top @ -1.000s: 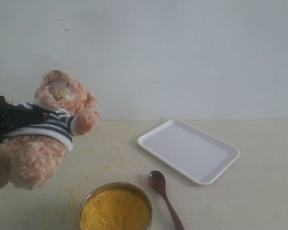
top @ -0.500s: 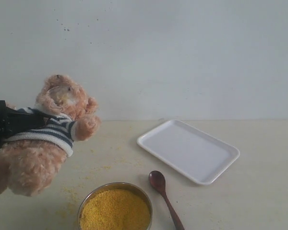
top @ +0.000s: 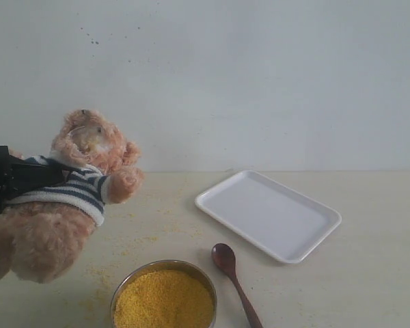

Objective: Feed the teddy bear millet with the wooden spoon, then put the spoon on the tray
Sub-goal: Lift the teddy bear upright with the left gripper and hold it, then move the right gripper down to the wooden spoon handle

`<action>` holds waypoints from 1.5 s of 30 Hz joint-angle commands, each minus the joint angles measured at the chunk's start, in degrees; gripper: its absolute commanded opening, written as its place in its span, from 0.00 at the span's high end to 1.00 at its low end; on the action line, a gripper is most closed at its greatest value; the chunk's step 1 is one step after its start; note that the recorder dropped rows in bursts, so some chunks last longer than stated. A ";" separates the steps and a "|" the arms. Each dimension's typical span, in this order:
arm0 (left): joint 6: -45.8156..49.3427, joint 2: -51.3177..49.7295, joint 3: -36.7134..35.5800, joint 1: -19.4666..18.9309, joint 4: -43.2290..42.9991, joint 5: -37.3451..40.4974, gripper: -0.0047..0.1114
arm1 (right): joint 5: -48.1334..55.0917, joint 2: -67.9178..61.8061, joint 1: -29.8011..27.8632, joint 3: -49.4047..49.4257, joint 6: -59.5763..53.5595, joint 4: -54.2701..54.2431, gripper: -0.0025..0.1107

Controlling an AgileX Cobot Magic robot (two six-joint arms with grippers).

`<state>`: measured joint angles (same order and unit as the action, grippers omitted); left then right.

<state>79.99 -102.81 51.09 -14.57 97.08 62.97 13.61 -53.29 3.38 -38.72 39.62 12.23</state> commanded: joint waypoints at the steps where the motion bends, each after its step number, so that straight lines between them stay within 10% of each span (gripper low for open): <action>1: 0.26 0.19 -0.06 -0.17 0.78 0.86 0.92 | -1.13 -0.01 5.77 0.30 -17.99 -2.57 0.97; 16: 0.26 0.19 -0.06 -0.17 -0.48 1.58 0.92 | 10.36 -0.01 9.13 0.30 -54.17 1.45 0.97; 26: 0.26 0.19 -0.06 -0.17 -0.48 1.58 0.92 | 16.39 -7.80 12.67 0.30 -61.12 -26.54 0.97; 39: 0.70 0.19 -0.06 -0.17 -0.47 -1.04 0.92 | -6.93 -34.05 30.80 0.30 -70.34 -32.58 0.96; 45: 0.70 0.19 -0.06 -0.17 -0.47 -3.75 0.92 | -13.61 -38.27 31.94 0.30 -69.98 -32.58 0.44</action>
<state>80.36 -102.81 51.09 -14.57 95.72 59.03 1.98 -91.36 35.02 -38.72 -30.41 -20.19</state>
